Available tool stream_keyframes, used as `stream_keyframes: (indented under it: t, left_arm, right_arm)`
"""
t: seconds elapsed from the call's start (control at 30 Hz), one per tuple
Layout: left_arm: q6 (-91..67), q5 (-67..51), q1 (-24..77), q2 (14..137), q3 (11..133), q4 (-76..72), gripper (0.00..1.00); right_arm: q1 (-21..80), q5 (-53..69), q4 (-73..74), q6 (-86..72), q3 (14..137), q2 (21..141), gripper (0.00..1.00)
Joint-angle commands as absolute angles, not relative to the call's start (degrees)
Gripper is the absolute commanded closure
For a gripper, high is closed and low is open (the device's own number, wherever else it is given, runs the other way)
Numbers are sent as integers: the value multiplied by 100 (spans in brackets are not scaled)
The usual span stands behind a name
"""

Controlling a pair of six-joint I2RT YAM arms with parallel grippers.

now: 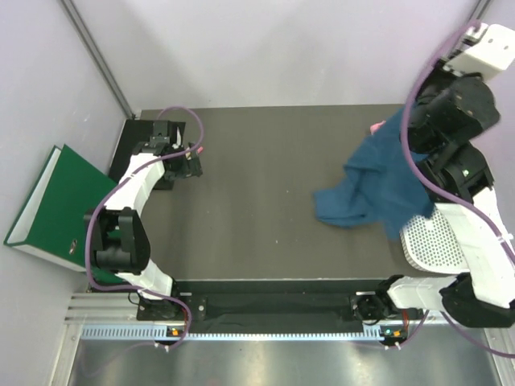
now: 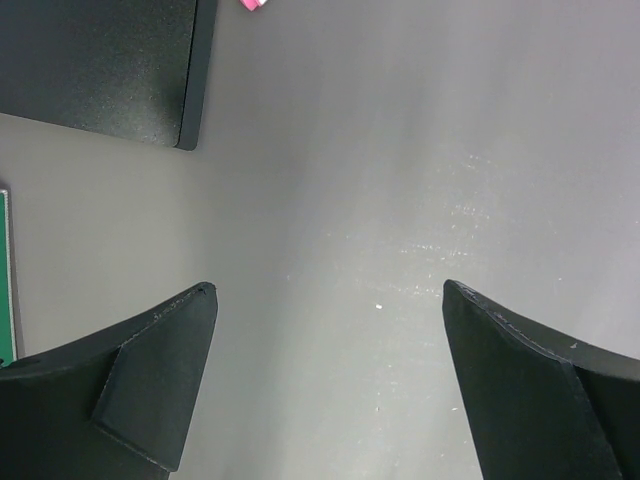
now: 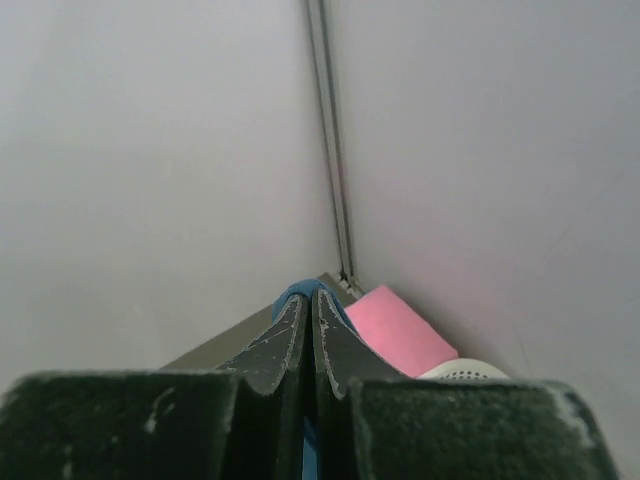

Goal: Fold and stack the t-shirts
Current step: Flatten out the tshirt

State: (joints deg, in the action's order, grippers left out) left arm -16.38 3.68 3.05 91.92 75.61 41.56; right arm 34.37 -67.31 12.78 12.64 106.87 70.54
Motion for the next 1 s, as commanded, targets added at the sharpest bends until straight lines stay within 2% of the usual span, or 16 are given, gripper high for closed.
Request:
stream_keyframes:
  t: [0.0,0.1,0.2,0.33,0.43,0.5,0.57,0.77,0.83,0.97]
  left_arm:
    - [-1626,430,308,9184,7760,4052,1]
    - [-1679,808,308,9228,7918,4148,1]
    - [-1705,1063,281,9281,8173,4315,1]
    - [-1696,1142,246,9255,8306,4351,1]
    - [-1705,1178,220,9246,8279,4351,1]
    - [-1705,1160,211,9263,8244,4342,1]
    - [-1714,1151,211,9272,8235,4350,1]
    - [-1714,1151,211,9281,8297,4351,1]
    - [-1714,1169,211,9281,8332,4386,1]
    - [-1740,1239,202,9273,8428,4438,1]
  right_arm:
    - [3647,-6162,2206,737,11361,7707,100]
    - [4173,-6248,2189,1474,11986,8295,100]
    - [4587,-6705,1461,2363,12138,8631,100]
    - [4597,-6802,617,2881,11883,8499,100]
    - [4562,-7074,-304,3680,11822,8490,100]
    - [4492,-7364,-1517,4682,11576,8411,100]
    - [4316,-7435,-1845,5008,11470,8315,100]
    - [4025,-7453,-1714,4957,11022,8077,100]
    - [4034,-7427,-1233,4556,10986,8103,100]
    - [4043,-6464,1243,2623,11721,8498,100]
